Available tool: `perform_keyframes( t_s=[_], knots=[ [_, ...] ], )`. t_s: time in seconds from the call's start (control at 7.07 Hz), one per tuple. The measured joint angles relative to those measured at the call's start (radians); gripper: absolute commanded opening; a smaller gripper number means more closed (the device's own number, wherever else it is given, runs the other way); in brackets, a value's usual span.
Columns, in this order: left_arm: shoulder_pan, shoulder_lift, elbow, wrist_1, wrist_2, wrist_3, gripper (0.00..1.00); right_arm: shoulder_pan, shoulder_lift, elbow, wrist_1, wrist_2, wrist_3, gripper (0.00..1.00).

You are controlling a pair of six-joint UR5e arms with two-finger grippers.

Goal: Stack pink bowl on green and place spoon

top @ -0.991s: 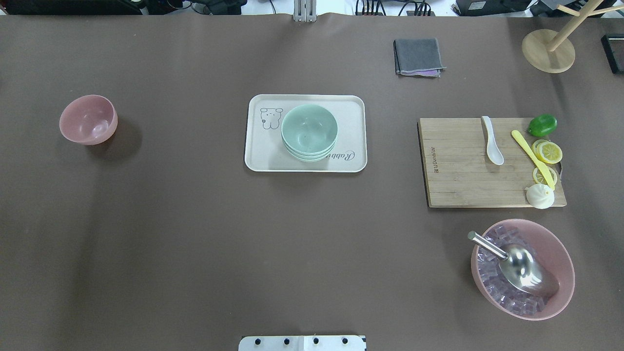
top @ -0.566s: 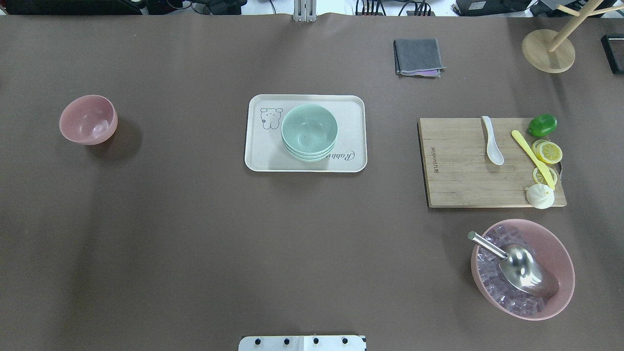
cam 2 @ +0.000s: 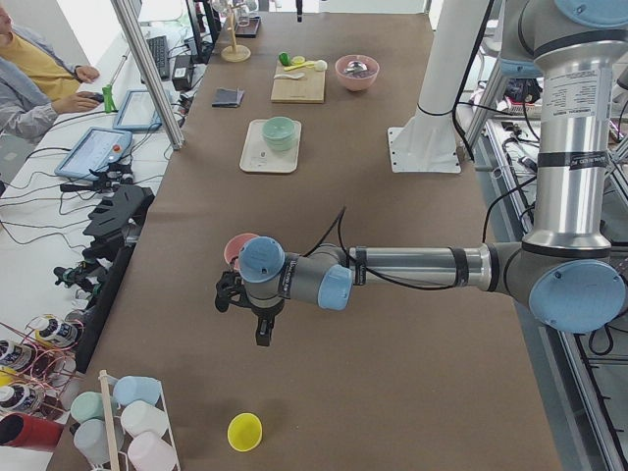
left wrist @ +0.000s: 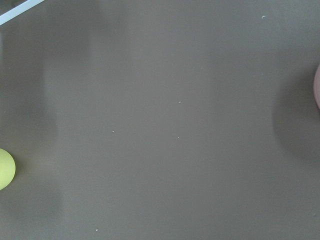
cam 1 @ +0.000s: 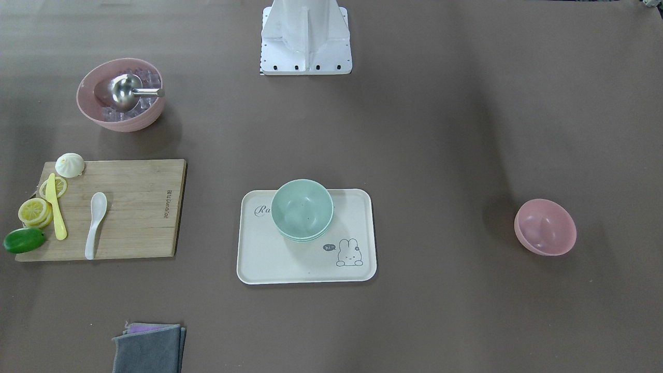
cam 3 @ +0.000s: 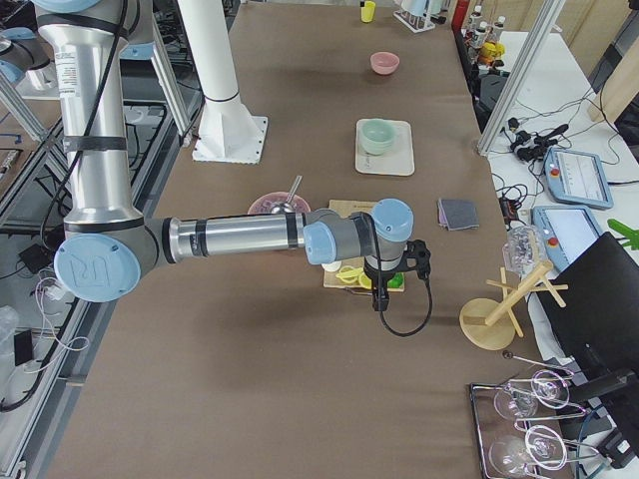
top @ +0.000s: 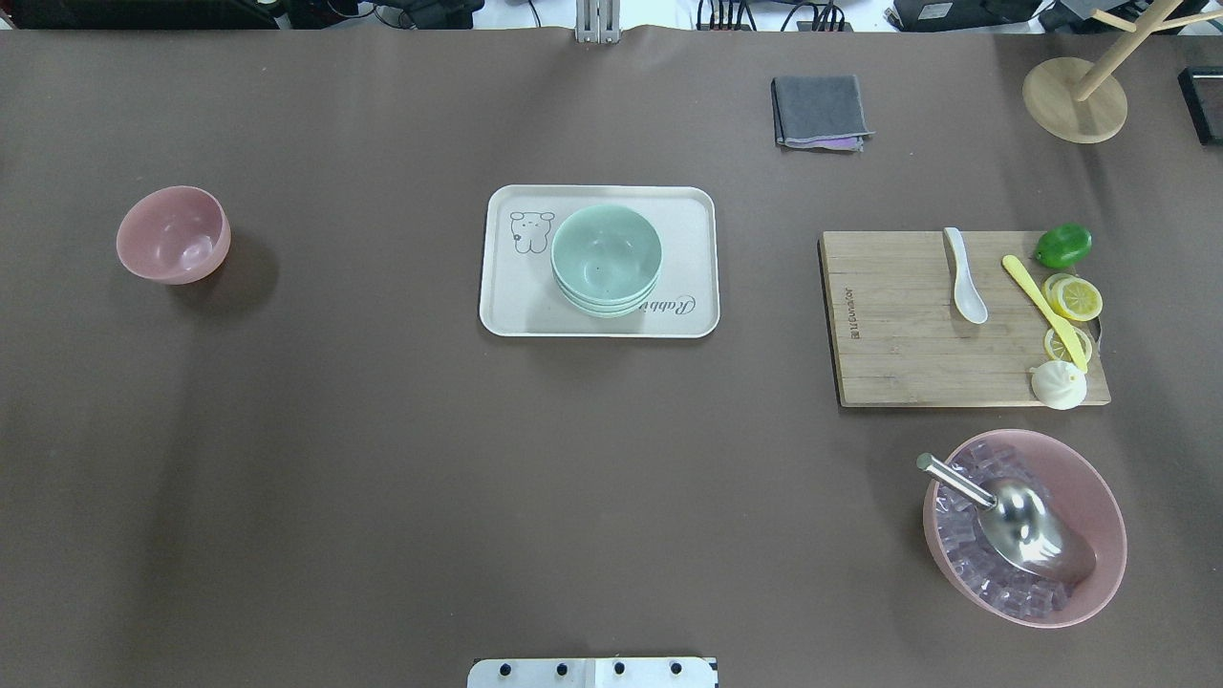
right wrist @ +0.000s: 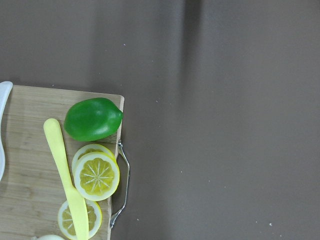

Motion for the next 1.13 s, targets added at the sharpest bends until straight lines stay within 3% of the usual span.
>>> perform_keyframes(
  t_s=[0.42,0.71,1.13],
  knots=[
    [0.049,-0.076,0.042,-0.002,0.001,-0.072,0.98,-0.051,0.017,-0.025,0.089,0.001,0.017,1.0],
    [0.168,-0.177,0.084,-0.039,0.005,-0.279,0.97,-0.1,0.058,-0.028,0.097,-0.002,0.076,1.0],
    [0.287,-0.268,0.185,-0.116,0.027,-0.371,0.89,-0.176,0.131,-0.051,0.098,-0.021,0.206,1.0]
  ],
)
